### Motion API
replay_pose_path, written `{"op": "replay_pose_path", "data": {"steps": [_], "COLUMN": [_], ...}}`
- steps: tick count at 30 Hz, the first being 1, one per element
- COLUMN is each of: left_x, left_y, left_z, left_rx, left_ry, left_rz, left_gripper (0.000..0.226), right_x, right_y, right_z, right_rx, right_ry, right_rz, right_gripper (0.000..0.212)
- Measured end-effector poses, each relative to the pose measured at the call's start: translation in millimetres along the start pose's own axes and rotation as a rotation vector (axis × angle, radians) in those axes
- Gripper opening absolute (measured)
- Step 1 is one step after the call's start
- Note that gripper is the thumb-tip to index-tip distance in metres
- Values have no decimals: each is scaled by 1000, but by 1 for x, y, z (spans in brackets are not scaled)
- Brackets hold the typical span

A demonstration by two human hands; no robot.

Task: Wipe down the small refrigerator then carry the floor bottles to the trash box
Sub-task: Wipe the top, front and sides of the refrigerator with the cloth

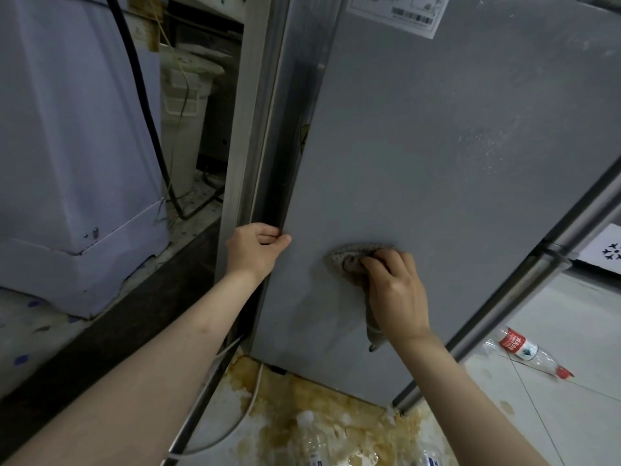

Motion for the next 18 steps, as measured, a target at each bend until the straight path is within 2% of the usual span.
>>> {"op": "replay_pose_path", "data": {"steps": [5,12,18], "left_x": [-5,-6,-4], "left_y": [0,3,5], "left_z": [1,2,0], "left_rx": [-1,5,13], "left_ry": [1,3,-1], "left_rz": [-18,-39,-31], "left_gripper": [30,31,31], "right_x": [15,9,18], "right_y": [-18,3,0], "right_z": [-16,-9,-19], "right_rx": [149,61,144], "right_ry": [0,9,-28], "right_rz": [152,113,294], "right_gripper": [22,22,19]}}
Point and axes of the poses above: each hand's wrist, its own y-axis away from the middle knuckle, its own z-axis out of the palm, x = y × z, the point moved 7 cm from there along -y, towards the middle knuckle, and after that the axes turned 14 degrees about x, right-handed, at the moved point
